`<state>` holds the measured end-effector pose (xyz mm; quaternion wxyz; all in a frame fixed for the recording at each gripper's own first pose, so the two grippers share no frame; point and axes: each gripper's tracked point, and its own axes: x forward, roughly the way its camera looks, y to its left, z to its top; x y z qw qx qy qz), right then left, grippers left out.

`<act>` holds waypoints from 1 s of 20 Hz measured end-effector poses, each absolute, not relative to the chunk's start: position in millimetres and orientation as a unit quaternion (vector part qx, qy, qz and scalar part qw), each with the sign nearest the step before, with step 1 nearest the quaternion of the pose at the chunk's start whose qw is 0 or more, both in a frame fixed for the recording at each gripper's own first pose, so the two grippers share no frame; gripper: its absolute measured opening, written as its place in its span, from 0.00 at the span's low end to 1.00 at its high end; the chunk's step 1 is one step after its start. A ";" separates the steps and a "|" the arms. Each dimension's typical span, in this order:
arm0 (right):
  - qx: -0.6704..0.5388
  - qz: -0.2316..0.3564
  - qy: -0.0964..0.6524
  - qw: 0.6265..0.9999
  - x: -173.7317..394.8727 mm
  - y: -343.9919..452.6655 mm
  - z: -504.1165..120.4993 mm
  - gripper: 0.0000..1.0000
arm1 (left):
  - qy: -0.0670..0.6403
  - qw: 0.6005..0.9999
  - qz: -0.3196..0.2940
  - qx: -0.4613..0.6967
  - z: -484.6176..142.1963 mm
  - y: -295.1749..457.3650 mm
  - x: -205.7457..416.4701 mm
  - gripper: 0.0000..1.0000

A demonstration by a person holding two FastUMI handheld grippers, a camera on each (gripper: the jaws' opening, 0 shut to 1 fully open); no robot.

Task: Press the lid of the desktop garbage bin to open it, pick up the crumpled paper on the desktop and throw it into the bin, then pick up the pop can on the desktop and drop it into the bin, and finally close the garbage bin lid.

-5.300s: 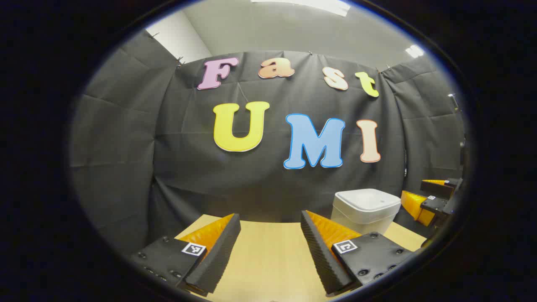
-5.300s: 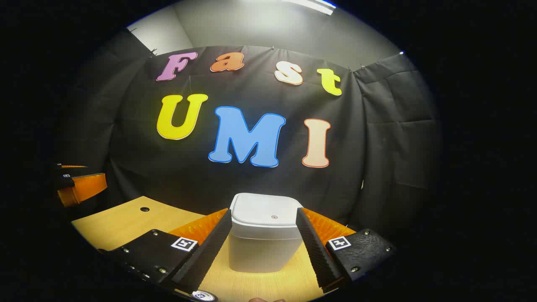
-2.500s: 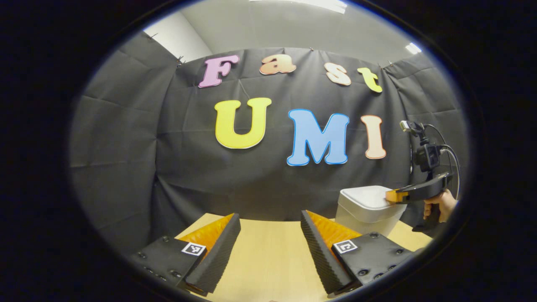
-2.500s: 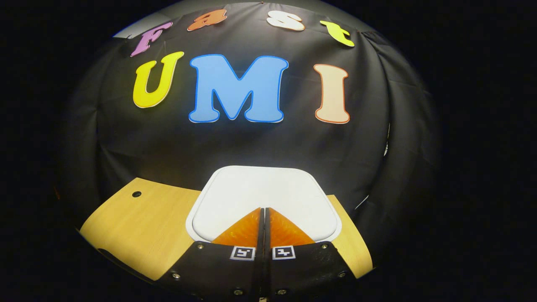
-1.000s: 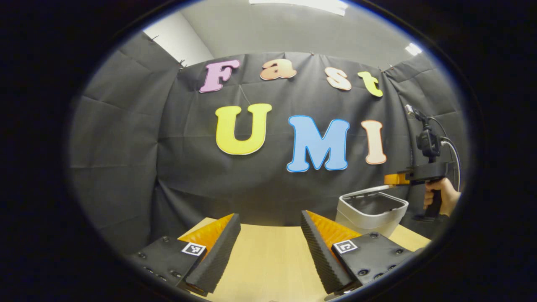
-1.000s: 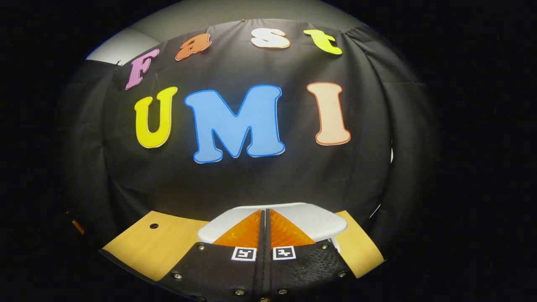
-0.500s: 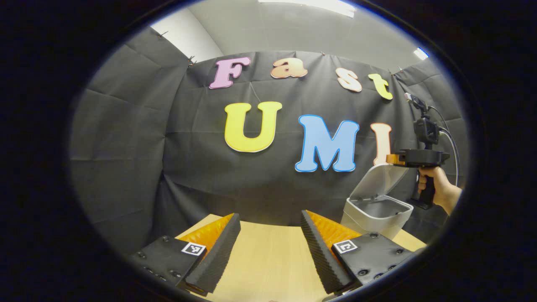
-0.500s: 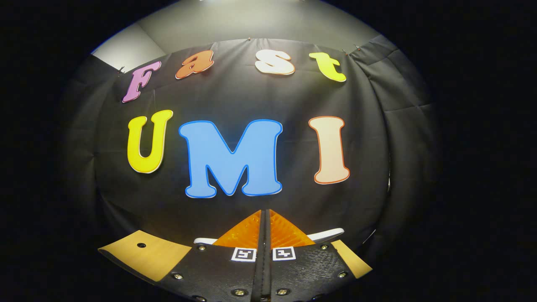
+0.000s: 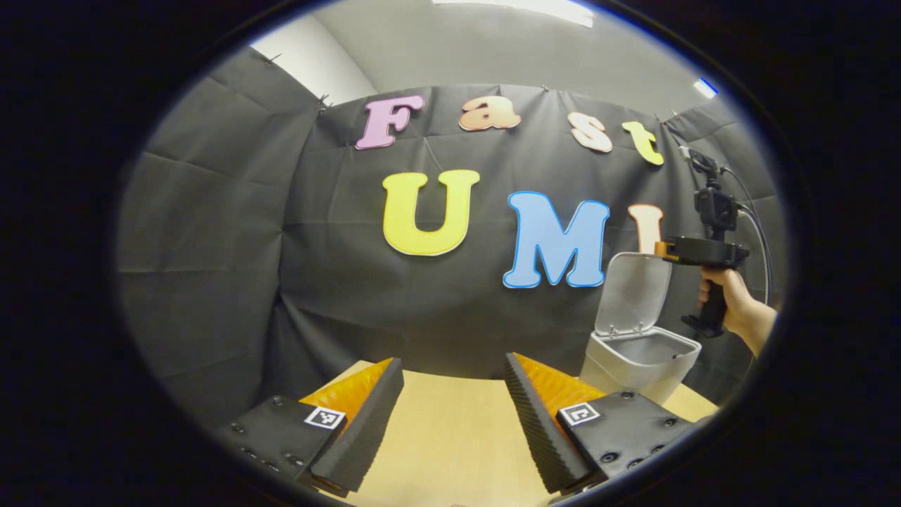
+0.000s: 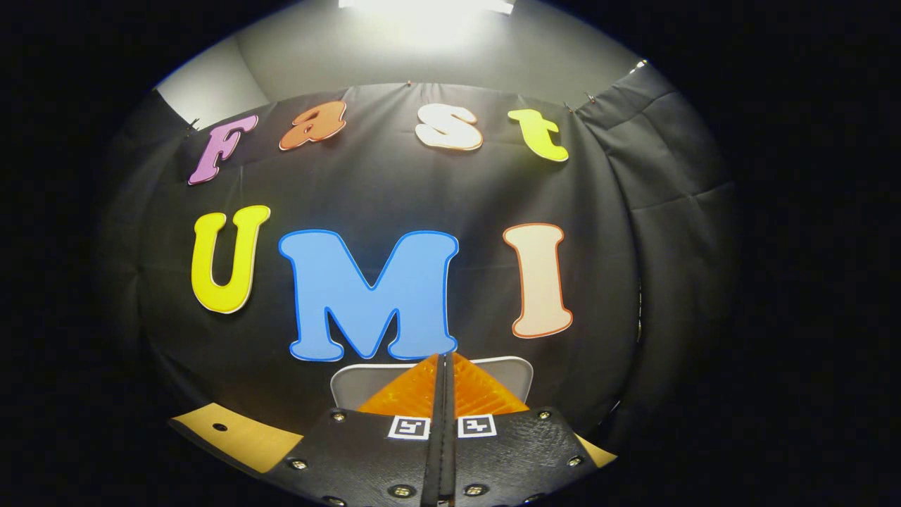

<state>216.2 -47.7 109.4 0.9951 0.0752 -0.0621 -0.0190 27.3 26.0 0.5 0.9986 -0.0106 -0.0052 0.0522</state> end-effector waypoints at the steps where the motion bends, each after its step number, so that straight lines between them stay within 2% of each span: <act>1: 0.067 -0.011 -0.059 0.996 209.3 -44.0 109.6 0.00 | -0.006 0.999 0.052 -0.008 1.1 26.4 26.7 0.96; 4: 0.043 0.017 -0.044 0.998 179.0 -27.9 101.9 0.03 | -0.006 0.999 0.054 0.001 2.1 29.5 23.3 0.96; 5: 0.035 0.026 -0.040 0.998 165.7 -21.8 98.9 0.25 | -0.006 0.999 0.052 0.004 0.7 29.7 22.0 0.96; 6: 0.024 0.034 -0.042 0.998 150.4 -18.4 96.2 0.30 | -0.006 0.999 0.051 0.005 -0.3 29.8 18.6 0.96; 7: 0.013 0.040 -0.043 0.998 137.1 -12.7 93.9 0.42 | -0.007 0.999 0.050 0.006 -1.0 30.7 16.4 0.96; 8: 0.002 0.045 -0.043 0.998 125.0 -8.7 88.8 0.47 | -0.005 0.999 0.048 0.006 -2.7 31.0 13.5 0.96; 9: -0.006 0.049 -0.040 0.998 111.3 -4.2 84.5 0.59 | 0.000 0.999 0.043 0.005 -8.0 29.9 11.4 0.96; 10: -0.011 0.052 -0.039 0.998 98.5 0.3 78.4 0.65 | 0.005 0.999 0.038 0.005 -13.3 29.6 9.7 0.96; 11: -0.011 0.054 -0.038 0.998 85.1 3.6 74.2 0.79 | 0.008 0.999 0.034 0.005 -15.4 30.3 8.2 0.96; 12: -0.008 0.058 -0.036 0.998 71.5 7.1 69.3 0.84 | 0.011 0.999 0.032 0.008 -18.0 31.6 6.4 0.96; 13: -0.005 0.060 -0.032 0.998 60.4 9.8 64.1 1.00 | 0.015 0.999 0.030 0.010 -21.8 32.4 3.6 0.96; 14: 0.002 0.061 -0.029 0.998 49.0 11.8 57.5 0.92 | 0.018 0.999 0.026 0.013 -27.0 32.2 1.2 0.96; 20: 0.049 0.066 -0.008 0.997 -1.8 18.1 27.0 0.92 | 0.061 0.998 0.000 0.011 -70.0 30.9 -14.9 0.96</act>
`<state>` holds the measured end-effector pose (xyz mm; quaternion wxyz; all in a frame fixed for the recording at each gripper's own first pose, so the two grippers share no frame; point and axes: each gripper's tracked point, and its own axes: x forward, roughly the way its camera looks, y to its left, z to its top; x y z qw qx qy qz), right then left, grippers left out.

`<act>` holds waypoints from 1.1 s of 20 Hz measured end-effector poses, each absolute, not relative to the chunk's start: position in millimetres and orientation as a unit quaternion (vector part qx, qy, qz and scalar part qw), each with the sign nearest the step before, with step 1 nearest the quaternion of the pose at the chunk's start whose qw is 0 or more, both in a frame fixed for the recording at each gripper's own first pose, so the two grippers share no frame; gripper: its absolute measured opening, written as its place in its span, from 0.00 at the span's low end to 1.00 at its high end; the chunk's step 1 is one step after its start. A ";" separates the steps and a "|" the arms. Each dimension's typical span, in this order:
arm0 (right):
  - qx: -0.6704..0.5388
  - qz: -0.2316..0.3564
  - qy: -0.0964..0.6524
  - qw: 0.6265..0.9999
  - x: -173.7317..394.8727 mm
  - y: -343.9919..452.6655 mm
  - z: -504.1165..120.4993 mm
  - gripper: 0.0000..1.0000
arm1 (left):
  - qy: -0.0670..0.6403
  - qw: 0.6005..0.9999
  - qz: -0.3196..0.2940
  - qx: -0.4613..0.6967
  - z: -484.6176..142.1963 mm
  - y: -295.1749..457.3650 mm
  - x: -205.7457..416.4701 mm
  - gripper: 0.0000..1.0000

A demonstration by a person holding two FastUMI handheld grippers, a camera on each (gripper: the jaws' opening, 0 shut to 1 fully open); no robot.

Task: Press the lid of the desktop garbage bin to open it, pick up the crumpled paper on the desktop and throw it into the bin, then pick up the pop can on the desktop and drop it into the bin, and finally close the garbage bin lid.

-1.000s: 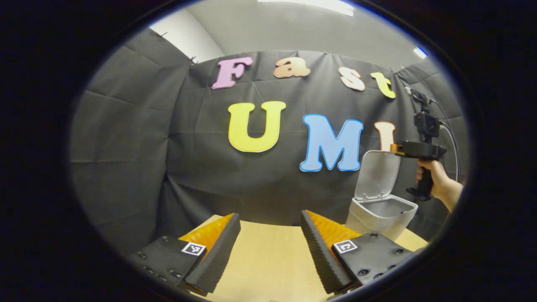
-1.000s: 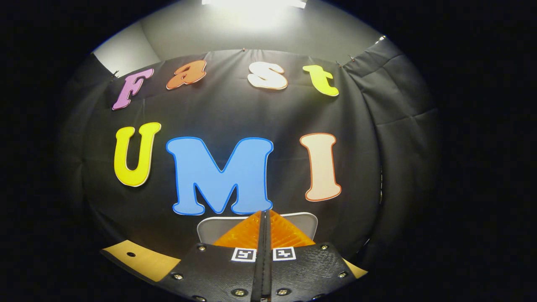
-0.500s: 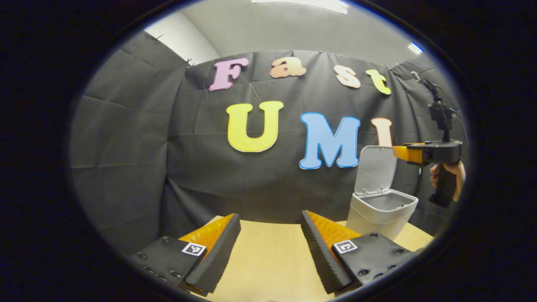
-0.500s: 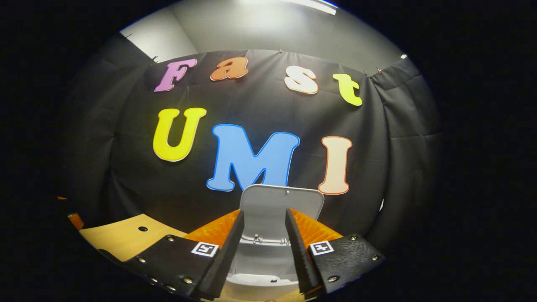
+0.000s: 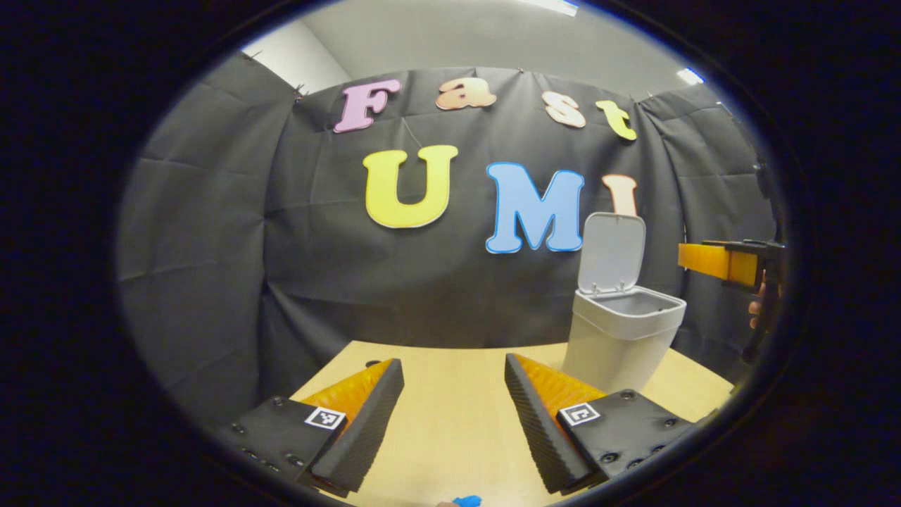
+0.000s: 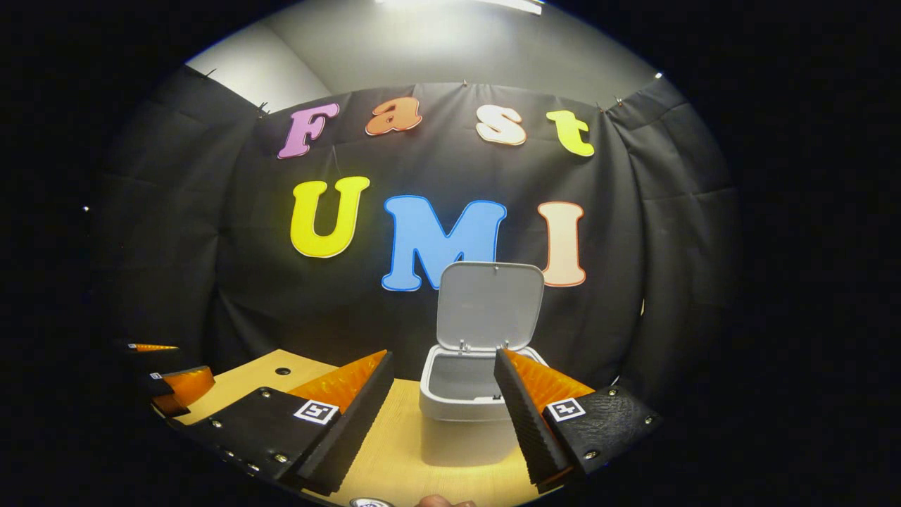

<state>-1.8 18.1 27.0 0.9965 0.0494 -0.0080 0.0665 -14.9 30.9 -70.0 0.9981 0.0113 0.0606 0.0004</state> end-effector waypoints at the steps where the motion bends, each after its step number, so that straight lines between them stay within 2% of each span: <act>1: 0.051 0.062 -0.006 0.997 -8.0 16.7 22.7 0.92 | 0.071 0.997 -0.005 0.007 -82.4 30.9 -18.2 0.96; 11: 0.033 0.008 0.011 0.999 -56.7 4.5 -10.6 0.92 | 0.211 0.977 -0.032 -0.013 -216.5 39.1 -42.0 0.96; 18: 0.044 0.000 0.036 0.998 -69.8 12.0 -23.6 0.92 | 0.331 0.942 -0.047 0.015 -311.9 28.0 -61.2 0.94; 22: 0.054 -0.009 0.053 0.997 -75.1 13.1 -32.0 0.92 | 0.388 0.920 -0.049 0.015 -350.7 26.0 -76.2 0.97</act>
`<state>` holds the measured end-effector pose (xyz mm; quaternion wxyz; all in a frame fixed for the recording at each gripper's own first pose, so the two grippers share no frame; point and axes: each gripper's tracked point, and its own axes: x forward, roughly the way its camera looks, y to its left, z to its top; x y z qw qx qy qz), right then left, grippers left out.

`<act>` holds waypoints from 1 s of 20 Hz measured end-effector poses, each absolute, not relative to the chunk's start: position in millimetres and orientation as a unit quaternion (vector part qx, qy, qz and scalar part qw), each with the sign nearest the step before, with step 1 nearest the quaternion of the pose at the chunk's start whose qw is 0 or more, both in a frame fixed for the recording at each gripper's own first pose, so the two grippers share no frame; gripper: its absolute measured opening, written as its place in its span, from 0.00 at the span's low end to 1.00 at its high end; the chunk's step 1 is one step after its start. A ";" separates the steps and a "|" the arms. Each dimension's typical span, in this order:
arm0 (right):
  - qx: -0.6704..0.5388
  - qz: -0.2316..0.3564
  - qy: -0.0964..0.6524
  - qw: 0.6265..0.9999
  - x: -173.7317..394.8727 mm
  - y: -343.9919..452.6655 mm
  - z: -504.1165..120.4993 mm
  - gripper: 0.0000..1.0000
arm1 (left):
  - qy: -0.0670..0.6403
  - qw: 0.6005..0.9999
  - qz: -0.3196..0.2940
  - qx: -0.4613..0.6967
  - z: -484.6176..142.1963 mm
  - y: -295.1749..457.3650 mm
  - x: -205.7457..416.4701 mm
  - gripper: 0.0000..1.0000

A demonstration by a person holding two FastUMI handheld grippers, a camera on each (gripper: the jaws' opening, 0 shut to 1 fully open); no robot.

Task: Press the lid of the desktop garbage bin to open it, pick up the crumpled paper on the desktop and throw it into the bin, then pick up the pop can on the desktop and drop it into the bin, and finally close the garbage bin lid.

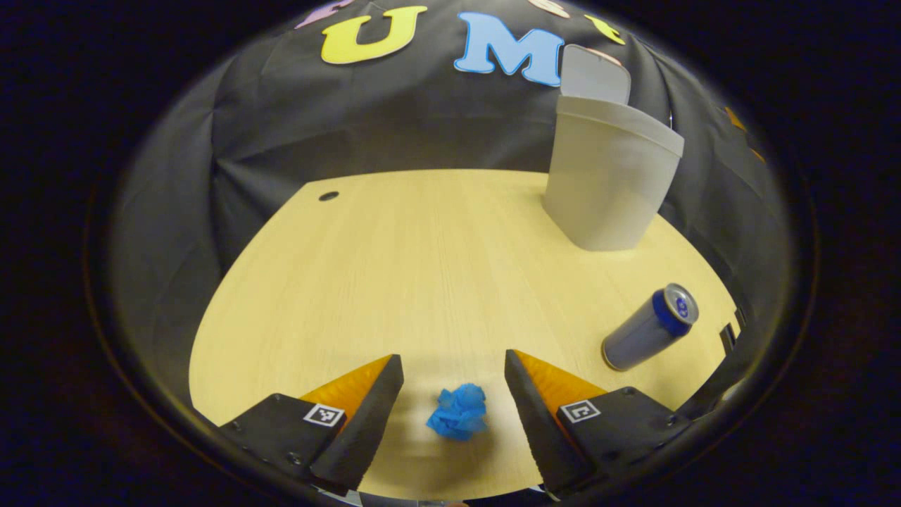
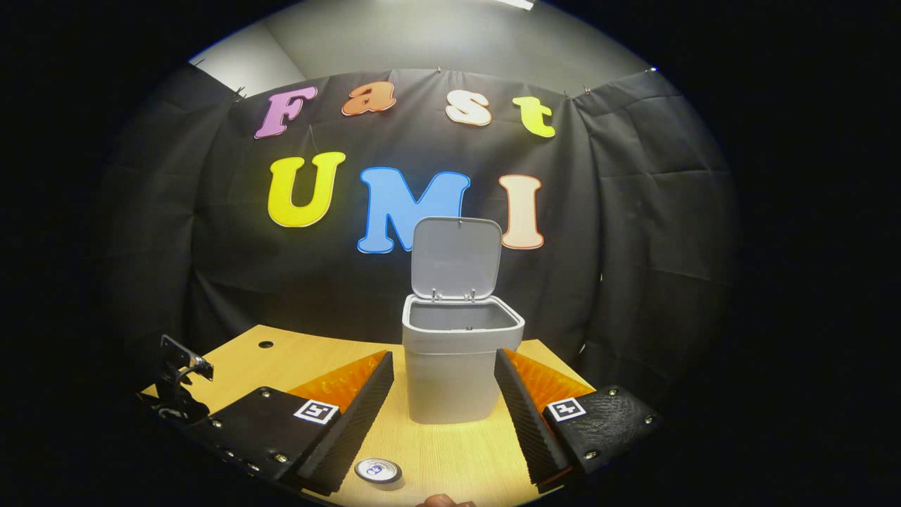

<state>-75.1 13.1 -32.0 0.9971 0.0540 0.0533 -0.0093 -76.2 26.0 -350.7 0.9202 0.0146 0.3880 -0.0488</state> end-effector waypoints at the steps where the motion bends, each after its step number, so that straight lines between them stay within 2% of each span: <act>1: 0.058 -0.013 0.058 0.997 -76.1 13.8 -34.4 0.92 | 0.397 0.916 -0.048 0.016 -357.3 27.6 -79.7 0.95; 10: 0.066 -0.014 0.082 0.994 -78.3 20.5 -48.1 0.93 | 0.446 0.893 -0.050 0.038 -394.8 29.6 -98.0 0.97; 16: 0.062 0.000 0.089 0.994 -72.8 23.0 -49.8 0.93 | 0.451 0.891 -0.038 0.041 -408.6 30.3 -96.6 0.98; 17: 0.062 0.002 0.090 0.994 -71.8 22.7 -49.0 0.92 | 0.449 0.892 -0.038 0.042 -407.9 30.0 -95.6 0.95; 18: 0.062 0.005 0.091 0.994 -71.0 23.7 -49.4 0.93 | 0.450 0.891 -0.036 0.041 -408.1 29.9 -95.1 0.97; 20: 0.061 0.007 0.092 0.994 -70.2 23.8 -50.3 0.92 | 0.450 0.892 -0.032 0.041 -409.2 29.1 -95.1 0.88</act>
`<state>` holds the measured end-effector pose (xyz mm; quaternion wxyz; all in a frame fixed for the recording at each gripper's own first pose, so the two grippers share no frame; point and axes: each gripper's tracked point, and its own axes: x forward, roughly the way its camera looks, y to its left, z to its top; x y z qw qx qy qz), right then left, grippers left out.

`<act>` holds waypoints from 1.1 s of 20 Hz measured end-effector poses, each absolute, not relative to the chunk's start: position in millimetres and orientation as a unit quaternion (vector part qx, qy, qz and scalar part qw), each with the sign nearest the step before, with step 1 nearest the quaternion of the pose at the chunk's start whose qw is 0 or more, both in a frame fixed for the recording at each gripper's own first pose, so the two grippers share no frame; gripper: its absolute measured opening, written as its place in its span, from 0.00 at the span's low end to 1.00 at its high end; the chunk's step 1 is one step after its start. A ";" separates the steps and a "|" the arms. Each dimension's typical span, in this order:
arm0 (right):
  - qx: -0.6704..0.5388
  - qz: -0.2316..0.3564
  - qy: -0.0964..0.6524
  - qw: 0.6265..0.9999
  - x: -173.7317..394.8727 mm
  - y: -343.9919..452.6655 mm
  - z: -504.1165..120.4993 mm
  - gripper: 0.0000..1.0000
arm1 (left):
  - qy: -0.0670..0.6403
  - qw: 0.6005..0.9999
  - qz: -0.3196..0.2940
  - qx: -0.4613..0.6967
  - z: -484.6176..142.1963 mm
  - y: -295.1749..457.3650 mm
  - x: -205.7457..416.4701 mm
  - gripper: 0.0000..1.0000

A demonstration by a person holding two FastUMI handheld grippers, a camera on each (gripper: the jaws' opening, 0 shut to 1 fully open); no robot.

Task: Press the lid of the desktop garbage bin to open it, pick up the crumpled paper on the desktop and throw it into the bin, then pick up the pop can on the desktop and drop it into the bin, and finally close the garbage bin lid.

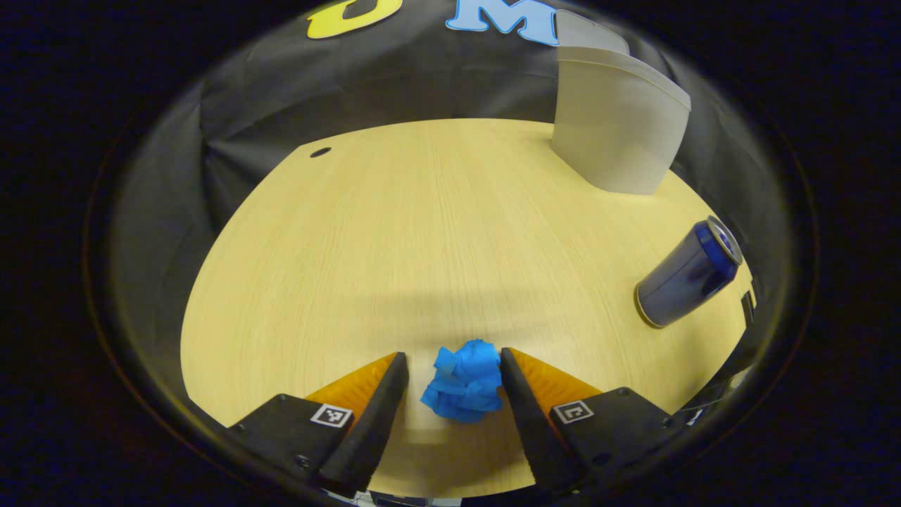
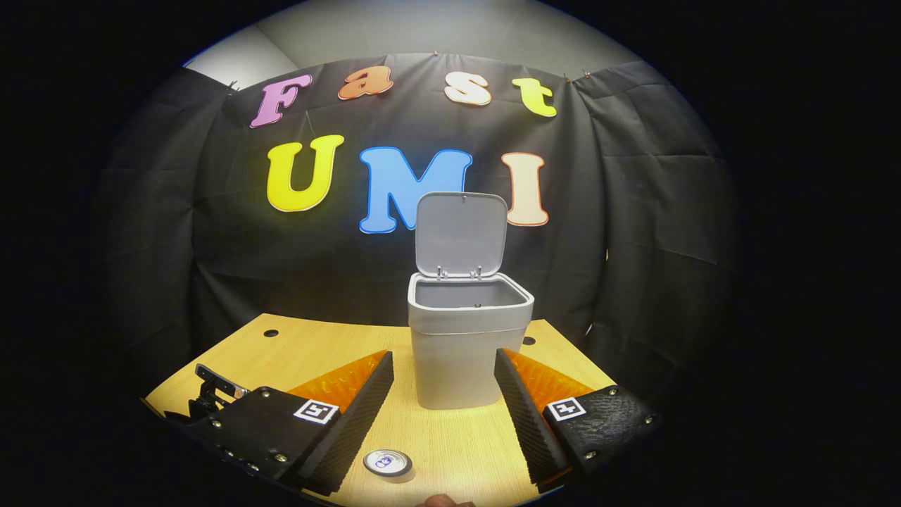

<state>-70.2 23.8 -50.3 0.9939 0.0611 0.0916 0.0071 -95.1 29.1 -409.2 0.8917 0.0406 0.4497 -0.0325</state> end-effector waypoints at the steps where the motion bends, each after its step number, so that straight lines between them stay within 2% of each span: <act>1: 0.062 0.008 0.092 0.994 -70.1 23.2 -51.4 0.92 | 0.448 0.893 -0.030 0.039 -408.7 28.9 -94.9 0.83; 2: 0.062 0.009 0.092 0.994 -69.5 22.2 -51.3 0.92 | 0.448 0.893 -0.028 0.039 -409.1 28.7 -94.8 0.77; 4: 0.065 0.010 0.094 0.993 -69.3 21.1 -53.3 0.92 | 0.448 0.892 -0.029 0.041 -409.8 27.7 -95.6 0.58; 5: 0.066 0.009 0.095 0.993 -69.0 18.6 -53.8 0.92 | 0.446 0.894 -0.028 0.045 -409.8 28.7 -95.7 0.59; 7: 0.069 0.006 0.094 0.993 -69.0 13.8 -53.8 0.92 | 0.447 0.893 -0.031 0.046 -410.2 28.0 -95.0 0.44; 8: 0.071 0.003 0.093 0.993 -68.2 11.8 -54.6 0.92 | 0.444 0.894 -0.030 0.050 -409.3 29.7 -94.3 0.46; 9: 0.073 0.002 0.093 0.993 -67.7 9.9 -54.5 0.92 | 0.446 0.893 -0.029 0.049 -410.2 28.2 -94.6 0.37; 11: 0.076 -0.001 0.093 0.993 -66.8 6.0 -54.5 0.92 | 0.442 0.895 -0.028 0.043 -406.4 29.9 -91.9 0.33; 14: 0.077 -0.005 0.090 0.993 -64.1 -1.6 -53.8 0.92 | 0.430 0.902 -0.020 0.024 -386.2 26.5 -79.6 0.34; 22: 0.085 -0.015 0.073 0.994 -51.1 -23.4 -48.8 0.92 | 0.335 0.942 -0.037 0.012 -257.9 -3.1 1.0 0.33</act>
